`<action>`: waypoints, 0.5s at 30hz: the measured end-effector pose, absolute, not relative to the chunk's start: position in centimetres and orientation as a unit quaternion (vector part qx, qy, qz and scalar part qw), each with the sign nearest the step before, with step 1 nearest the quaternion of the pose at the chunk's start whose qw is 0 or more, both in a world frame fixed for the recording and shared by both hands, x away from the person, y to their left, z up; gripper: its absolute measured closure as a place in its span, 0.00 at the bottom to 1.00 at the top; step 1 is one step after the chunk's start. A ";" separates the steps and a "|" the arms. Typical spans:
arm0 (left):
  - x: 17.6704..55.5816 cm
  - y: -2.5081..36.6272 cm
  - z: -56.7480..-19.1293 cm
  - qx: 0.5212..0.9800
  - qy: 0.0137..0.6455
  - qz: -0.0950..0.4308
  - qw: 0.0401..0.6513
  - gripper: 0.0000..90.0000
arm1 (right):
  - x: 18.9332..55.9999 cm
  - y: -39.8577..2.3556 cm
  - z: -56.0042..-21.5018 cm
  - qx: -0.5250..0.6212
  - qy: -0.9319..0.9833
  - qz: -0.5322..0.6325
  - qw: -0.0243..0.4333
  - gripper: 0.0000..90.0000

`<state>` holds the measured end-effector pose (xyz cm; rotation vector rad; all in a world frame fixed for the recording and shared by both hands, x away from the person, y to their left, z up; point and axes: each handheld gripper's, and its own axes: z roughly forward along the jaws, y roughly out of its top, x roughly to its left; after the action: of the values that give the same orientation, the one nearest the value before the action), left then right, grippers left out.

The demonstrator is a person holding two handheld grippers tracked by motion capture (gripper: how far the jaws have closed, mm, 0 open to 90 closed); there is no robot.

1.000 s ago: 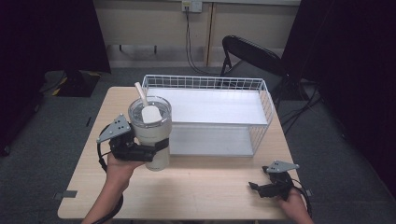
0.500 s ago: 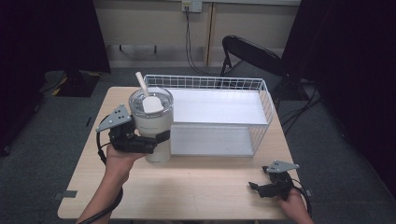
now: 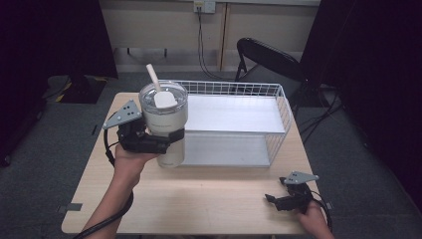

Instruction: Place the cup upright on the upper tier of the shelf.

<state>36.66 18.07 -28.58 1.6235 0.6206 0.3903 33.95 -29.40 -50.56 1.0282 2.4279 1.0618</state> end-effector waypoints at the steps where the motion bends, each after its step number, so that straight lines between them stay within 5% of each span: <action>1: 36.8 18.0 -28.5 0.707 0.272 0.171 0.630 0.08 | 33.9 -29.4 -50.6 0.358 0.845 0.369 0.149 0.12; 15: 37.9 17.2 -26.7 0.709 0.275 0.173 0.626 0.08 | 34.0 -29.4 -50.6 0.357 0.845 0.370 0.149 0.12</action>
<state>37.87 17.16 -26.75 1.6254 0.6309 0.3970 33.97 -29.41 -50.56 1.0248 2.4285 1.0627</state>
